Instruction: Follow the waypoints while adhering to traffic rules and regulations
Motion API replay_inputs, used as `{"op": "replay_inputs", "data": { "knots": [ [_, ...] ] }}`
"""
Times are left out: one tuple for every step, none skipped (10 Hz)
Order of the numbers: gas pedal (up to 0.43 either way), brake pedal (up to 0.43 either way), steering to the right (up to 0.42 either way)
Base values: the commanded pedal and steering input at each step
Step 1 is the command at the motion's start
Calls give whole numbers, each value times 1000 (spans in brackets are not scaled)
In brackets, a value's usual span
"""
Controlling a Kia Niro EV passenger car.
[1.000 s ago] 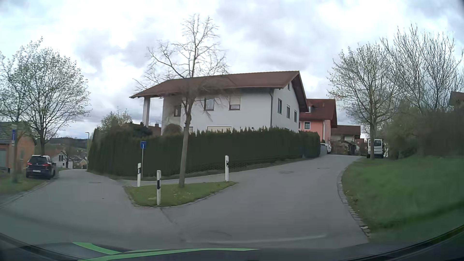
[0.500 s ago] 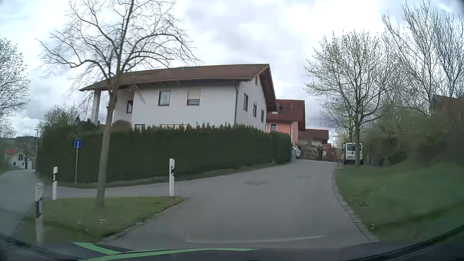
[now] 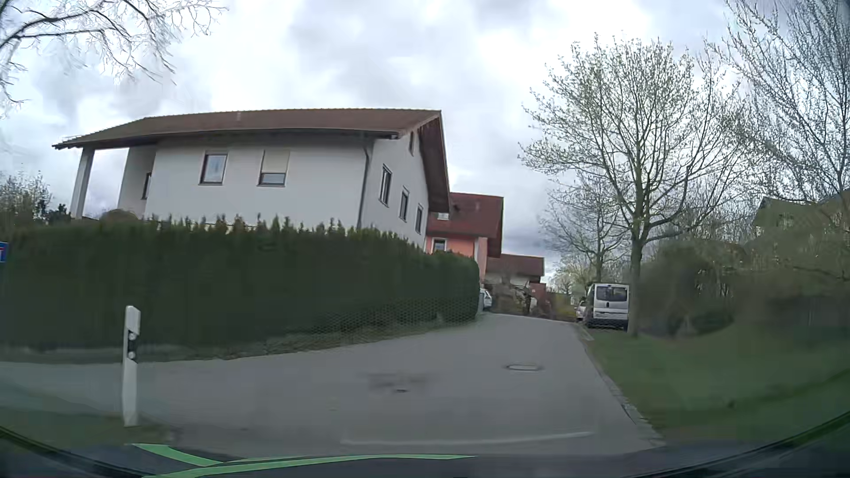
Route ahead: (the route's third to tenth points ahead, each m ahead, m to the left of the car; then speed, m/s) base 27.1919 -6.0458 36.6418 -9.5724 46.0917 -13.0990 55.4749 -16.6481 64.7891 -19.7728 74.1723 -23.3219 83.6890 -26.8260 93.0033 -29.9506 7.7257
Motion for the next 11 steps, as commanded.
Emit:
{"op": "replay_inputs", "data": {
  "knots": [
    [138, 0, 132],
    [138, 0, 126],
    [150, 0, 121],
    [150, 0, 120],
    [157, 0, 116],
    [157, 0, 108],
    [169, 0, 96],
    [169, 0, 89],
    [177, 0, 78],
    [189, 0, 63],
    [189, 0, 55]
  ]
}}
